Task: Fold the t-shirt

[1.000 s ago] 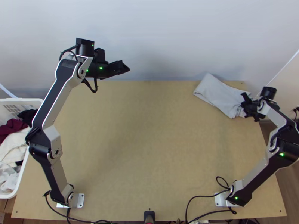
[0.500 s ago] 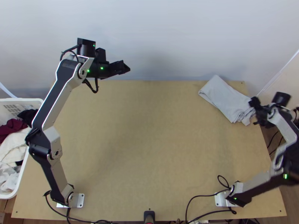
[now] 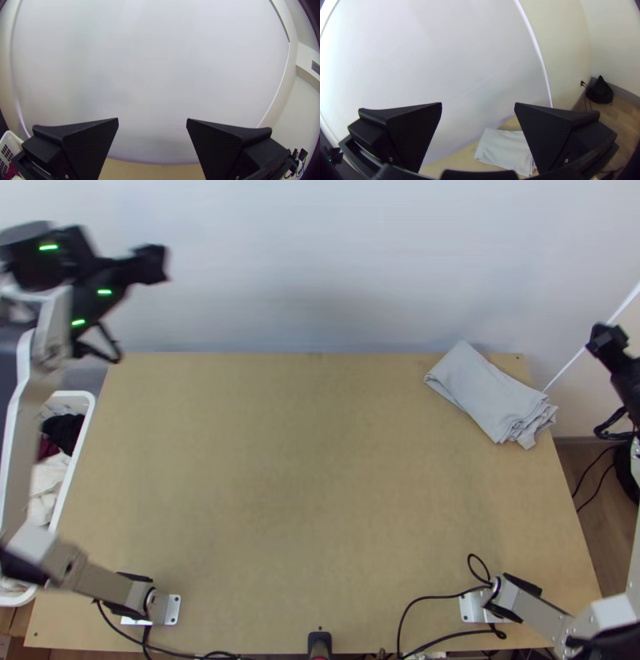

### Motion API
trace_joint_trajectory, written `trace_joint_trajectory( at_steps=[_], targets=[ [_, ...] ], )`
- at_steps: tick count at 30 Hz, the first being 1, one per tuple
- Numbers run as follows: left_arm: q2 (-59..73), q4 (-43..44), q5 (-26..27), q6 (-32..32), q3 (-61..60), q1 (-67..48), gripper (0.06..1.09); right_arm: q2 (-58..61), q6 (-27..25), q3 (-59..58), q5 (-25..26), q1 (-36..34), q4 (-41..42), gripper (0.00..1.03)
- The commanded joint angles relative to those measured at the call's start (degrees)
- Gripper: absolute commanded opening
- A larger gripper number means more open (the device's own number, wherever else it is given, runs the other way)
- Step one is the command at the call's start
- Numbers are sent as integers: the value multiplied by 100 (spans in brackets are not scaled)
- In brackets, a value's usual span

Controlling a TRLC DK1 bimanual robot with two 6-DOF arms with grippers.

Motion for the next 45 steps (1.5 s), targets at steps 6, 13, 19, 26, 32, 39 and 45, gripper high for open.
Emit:
trace_joint_trajectory(
  at_steps=[6,13,19,26,32,39,45],
  targets=[
    [-2454,1307,-1201,282,-2449,815,105,-1473,-388,-191,-47,536,1451,98],
    [-4827,2995,-1350,1442,-5165,973,105,-3239,-1566,-2933,-267,571,4580,98],
    [-6866,4023,-1350,2268,-7793,1202,105,-4223,-1583,-4621,-355,492,4554,98],
    [-8676,4199,-1271,2373,-10262,1193,104,-5507,-1416,-6528,-346,545,4554,98],
    [-9028,4454,-1192,1951,-12020,1105,103,-6702,-1645,-8013,-83,756,4413,98],
    [-9002,4093,-832,1424,-12442,736,104,-6807,-1671,-8049,656,1152,2198,98],
    [-9019,4093,-779,1284,-12442,753,104,-6790,-1557,-8049,761,1152,2172,98]
  ],
)
